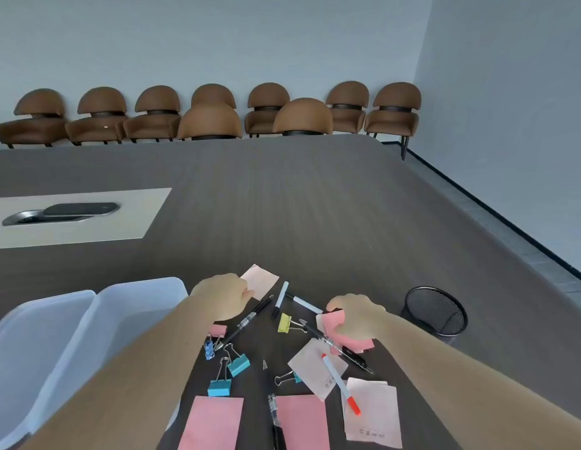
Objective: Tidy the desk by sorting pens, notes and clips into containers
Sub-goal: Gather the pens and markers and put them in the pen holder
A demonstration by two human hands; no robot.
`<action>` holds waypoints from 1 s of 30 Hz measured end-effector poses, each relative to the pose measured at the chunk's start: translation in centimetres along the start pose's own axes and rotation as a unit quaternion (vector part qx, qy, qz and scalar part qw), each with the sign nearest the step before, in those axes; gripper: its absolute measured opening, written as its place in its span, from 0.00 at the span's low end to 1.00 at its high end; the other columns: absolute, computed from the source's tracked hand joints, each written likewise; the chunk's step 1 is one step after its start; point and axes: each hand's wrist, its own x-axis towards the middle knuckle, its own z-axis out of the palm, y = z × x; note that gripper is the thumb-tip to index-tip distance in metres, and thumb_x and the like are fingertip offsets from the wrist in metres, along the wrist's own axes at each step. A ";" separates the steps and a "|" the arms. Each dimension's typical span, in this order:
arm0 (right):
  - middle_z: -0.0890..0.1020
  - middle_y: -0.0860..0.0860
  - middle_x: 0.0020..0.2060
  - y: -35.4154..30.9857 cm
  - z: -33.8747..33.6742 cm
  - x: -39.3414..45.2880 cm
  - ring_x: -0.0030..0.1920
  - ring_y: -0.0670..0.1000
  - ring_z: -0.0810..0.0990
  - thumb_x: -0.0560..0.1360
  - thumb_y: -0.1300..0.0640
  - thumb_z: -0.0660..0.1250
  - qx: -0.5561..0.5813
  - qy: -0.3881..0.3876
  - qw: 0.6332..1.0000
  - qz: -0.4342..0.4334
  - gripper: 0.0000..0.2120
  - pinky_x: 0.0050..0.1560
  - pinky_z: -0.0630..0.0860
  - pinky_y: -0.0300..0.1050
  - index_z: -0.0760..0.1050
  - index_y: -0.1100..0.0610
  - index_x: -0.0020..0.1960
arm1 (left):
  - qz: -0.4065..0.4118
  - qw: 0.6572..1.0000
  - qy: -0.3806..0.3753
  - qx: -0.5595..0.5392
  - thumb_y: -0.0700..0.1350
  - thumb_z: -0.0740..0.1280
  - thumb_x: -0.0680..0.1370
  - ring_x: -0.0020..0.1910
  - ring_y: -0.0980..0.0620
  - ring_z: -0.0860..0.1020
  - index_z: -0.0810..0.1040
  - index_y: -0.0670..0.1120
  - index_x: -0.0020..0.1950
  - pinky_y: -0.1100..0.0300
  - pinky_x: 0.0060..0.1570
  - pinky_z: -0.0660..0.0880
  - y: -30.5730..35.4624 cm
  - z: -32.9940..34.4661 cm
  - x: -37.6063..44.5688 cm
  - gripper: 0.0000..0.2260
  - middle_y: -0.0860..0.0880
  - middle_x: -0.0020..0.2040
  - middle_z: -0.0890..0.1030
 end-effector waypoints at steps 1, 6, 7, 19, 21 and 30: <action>0.78 0.49 0.54 0.3 0.2 0.4 0.57 0.57 0.76 0.66 0.52 0.63 0.005 -0.005 1.000 -0.009 0.19 0.58 0.75 0.55 0.74 0.46 0.57 | -0.003 1.000 0.011 -0.002 0.53 0.50 0.82 0.50 0.45 0.78 0.77 0.43 0.57 0.49 0.53 0.76 -0.2 0.6 0.5 0.20 0.47 0.46 0.73; 0.72 0.48 0.59 1.2 -0.3 1.9 0.58 0.53 0.74 0.63 0.50 0.74 -0.027 -0.016 0.998 -0.045 0.30 0.57 0.77 0.52 0.71 0.47 0.64 | -0.034 0.997 0.051 -0.039 0.53 0.52 0.82 0.58 0.43 0.76 0.69 0.47 0.67 0.47 0.57 0.75 -0.5 2.5 3.2 0.18 0.46 0.60 0.75; 0.72 0.48 0.59 1.2 -0.3 2.1 0.57 0.52 0.73 0.64 0.51 0.75 -0.035 -0.016 0.998 -0.052 0.31 0.57 0.76 0.51 0.70 0.47 0.65 | -0.037 0.996 0.062 -0.047 0.53 0.52 0.82 0.60 0.42 0.75 0.67 0.48 0.70 0.47 0.57 0.74 -0.4 2.9 3.8 0.19 0.46 0.63 0.74; 0.74 0.51 0.45 1.2 2.6 2.9 0.46 0.53 0.71 0.72 0.59 0.67 -0.030 0.137 0.984 -0.112 0.05 0.41 0.69 0.43 0.75 0.57 0.47 | -0.126 0.974 0.123 -0.140 0.54 0.51 0.82 0.66 0.39 0.71 0.60 0.45 0.73 0.48 0.61 0.69 1.1 6.5 4.7 0.22 0.41 0.70 0.69; 0.75 0.52 0.47 1.3 2.8 2.9 0.46 0.53 0.71 0.73 0.59 0.65 -0.022 0.165 0.980 -0.113 0.08 0.44 0.70 0.43 0.76 0.59 0.51 | -0.126 0.973 0.120 -0.149 0.53 0.52 0.82 0.65 0.40 0.72 0.61 0.44 0.73 0.49 0.59 0.70 1.3 6.5 4.5 0.22 0.41 0.69 0.71; 0.78 0.53 0.50 0.9 2.2 4.0 0.52 0.56 0.76 0.75 0.53 0.65 -0.023 0.160 0.983 -0.088 0.08 0.50 0.73 0.46 0.77 0.57 0.49 | -0.150 0.968 0.133 -0.152 0.51 0.54 0.82 0.64 0.42 0.74 0.64 0.43 0.71 0.50 0.57 0.73 -0.2 6.6 5.0 0.20 0.42 0.67 0.74</action>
